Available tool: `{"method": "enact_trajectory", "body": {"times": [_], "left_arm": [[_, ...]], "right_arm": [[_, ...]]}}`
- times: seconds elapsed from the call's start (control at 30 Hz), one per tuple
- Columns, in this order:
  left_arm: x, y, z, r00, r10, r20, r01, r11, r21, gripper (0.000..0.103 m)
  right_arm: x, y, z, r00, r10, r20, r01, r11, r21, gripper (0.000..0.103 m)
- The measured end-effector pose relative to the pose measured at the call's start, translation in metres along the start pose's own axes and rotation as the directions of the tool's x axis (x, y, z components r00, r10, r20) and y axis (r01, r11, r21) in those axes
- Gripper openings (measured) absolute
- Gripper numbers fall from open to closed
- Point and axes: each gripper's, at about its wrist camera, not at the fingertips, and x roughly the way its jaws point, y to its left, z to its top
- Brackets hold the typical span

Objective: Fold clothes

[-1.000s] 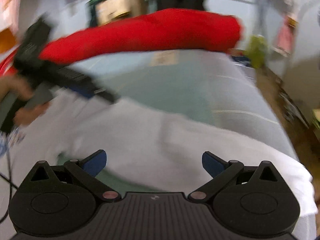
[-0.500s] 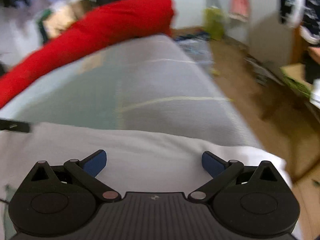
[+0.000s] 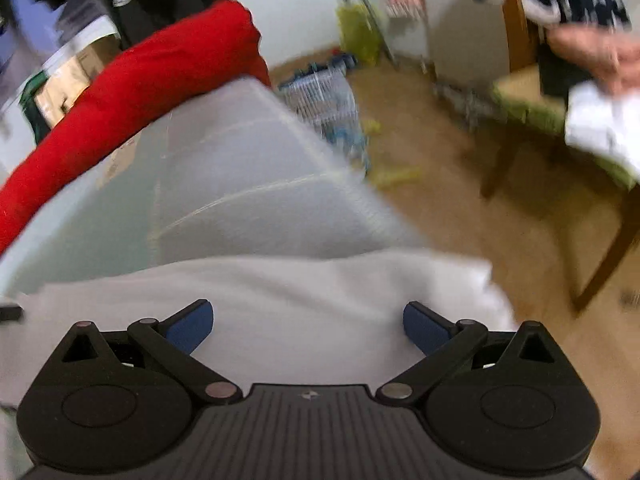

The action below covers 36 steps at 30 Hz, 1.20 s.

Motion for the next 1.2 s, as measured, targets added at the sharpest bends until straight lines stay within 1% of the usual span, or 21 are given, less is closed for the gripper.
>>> {"method": "enact_trajectory", "body": {"times": [0.07, 0.13, 0.17, 0.2, 0.3, 0.37, 0.4, 0.5, 0.57, 0.63, 0.67, 0.73, 0.77, 0.83, 0.87, 0.93, 1.0, 1.07, 1.13, 1.2], "left_arm": [[-0.003, 0.001, 0.003, 1.000, 0.001, -0.003, -0.002, 1.000, -0.017, 0.101], [-0.013, -0.003, 0.004, 1.000, -0.004, 0.019, 0.005, 1.000, -0.026, 0.101], [-0.018, -0.007, 0.002, 1.000, -0.007, 0.025, 0.007, 1.000, -0.011, 0.101], [-0.022, -0.012, 0.000, 0.999, -0.009, 0.031, 0.009, 1.000, 0.004, 0.101], [-0.033, -0.026, -0.010, 0.999, -0.018, 0.040, 0.015, 0.998, 0.061, 0.101], [-0.032, -0.036, -0.022, 1.000, -0.016, 0.023, 0.013, 0.993, 0.120, 0.101], [-0.029, -0.039, -0.029, 1.000, 0.008, 0.004, -0.009, 0.989, 0.149, 0.101], [-0.017, -0.036, -0.048, 0.997, 0.058, -0.056, -0.046, 0.981, 0.189, 0.101], [-0.018, -0.038, -0.051, 0.997, 0.055, -0.057, -0.043, 0.981, 0.191, 0.101], [-0.019, -0.040, -0.054, 0.997, 0.051, -0.058, -0.039, 0.981, 0.192, 0.101], [-0.020, -0.041, -0.055, 0.997, 0.049, -0.059, -0.037, 0.980, 0.193, 0.101], [-0.021, -0.044, -0.057, 0.997, 0.046, -0.060, -0.034, 0.980, 0.195, 0.101], [-0.021, -0.045, -0.059, 0.997, 0.044, -0.060, -0.032, 0.980, 0.196, 0.101], [-0.023, -0.047, -0.061, 0.997, 0.041, -0.061, -0.028, 0.980, 0.198, 0.101], [-0.023, -0.048, -0.063, 0.997, 0.039, -0.061, -0.026, 0.980, 0.199, 0.101], [-0.024, -0.050, -0.065, 0.997, 0.036, -0.062, -0.023, 0.979, 0.200, 0.101], [-0.025, -0.052, -0.068, 0.997, 0.032, -0.063, -0.019, 0.979, 0.201, 0.101], [-0.034, -0.049, -0.061, 0.998, 0.018, -0.063, -0.007, 0.986, 0.168, 0.101], [-0.041, -0.049, -0.049, 1.000, 0.000, -0.011, 0.002, 0.990, 0.139, 0.101], [-0.038, -0.052, -0.037, 0.996, -0.085, -0.006, 0.085, 0.992, 0.089, 0.101]], "right_arm": [[-0.001, 0.000, 0.005, 1.000, -0.019, -0.010, 0.019, 1.000, -0.008, 0.103], [-0.006, 0.016, 0.009, 0.999, -0.051, -0.018, 0.050, 0.998, -0.039, 0.103], [-0.009, 0.024, 0.011, 0.998, -0.066, -0.022, 0.065, 0.996, -0.054, 0.103], [-0.011, 0.035, 0.010, 0.998, -0.065, -0.023, 0.063, 0.995, -0.074, 0.103], [-0.013, 0.072, -0.002, 1.000, -0.013, -0.026, 0.009, 0.991, -0.137, 0.103], [-0.010, 0.082, -0.013, 0.999, 0.000, -0.039, -0.007, 0.985, -0.170, 0.103], [-0.009, 0.078, -0.019, 0.999, -0.006, -0.041, -0.002, 0.984, -0.181, 0.103], [-0.010, 0.065, -0.033, 0.998, -0.026, -0.050, 0.015, 0.978, -0.210, 0.103], [-0.017, 0.050, -0.032, 0.996, -0.046, -0.071, 0.031, 0.979, -0.202, 0.103], [-0.024, 0.035, -0.025, 0.993, -0.061, -0.102, 0.046, 0.988, -0.150, 0.103], [-0.027, 0.035, -0.023, 0.992, -0.071, -0.104, 0.055, 0.988, -0.146, 0.103], [-0.033, 0.047, -0.018, 0.992, -0.094, -0.081, 0.078, 0.981, -0.178, 0.103], [-0.034, 0.054, -0.017, 0.994, -0.086, -0.068, 0.072, 0.979, -0.192, 0.103], [-0.031, 0.072, -0.017, 0.999, -0.033, -0.041, 0.024, 0.976, -0.218, 0.103], [-0.026, 0.079, -0.020, 0.999, -0.019, -0.038, 0.009, 0.972, -0.235, 0.103], [-0.012, 0.091, -0.028, 0.998, -0.021, -0.062, 0.004, 0.962, -0.272, 0.103], [-0.006, 0.088, -0.038, 0.998, -0.026, -0.064, 0.007, 0.963, -0.271, 0.103], [-0.009, 0.084, -0.040, 0.998, -0.022, -0.064, 0.005, 0.966, -0.259, 0.103], [-0.012, 0.081, -0.041, 0.998, -0.020, -0.067, 0.003, 0.968, -0.250, 0.103], [-0.013, 0.082, -0.041, 0.997, -0.022, -0.069, 0.004, 0.966, -0.257, 0.103]]}}
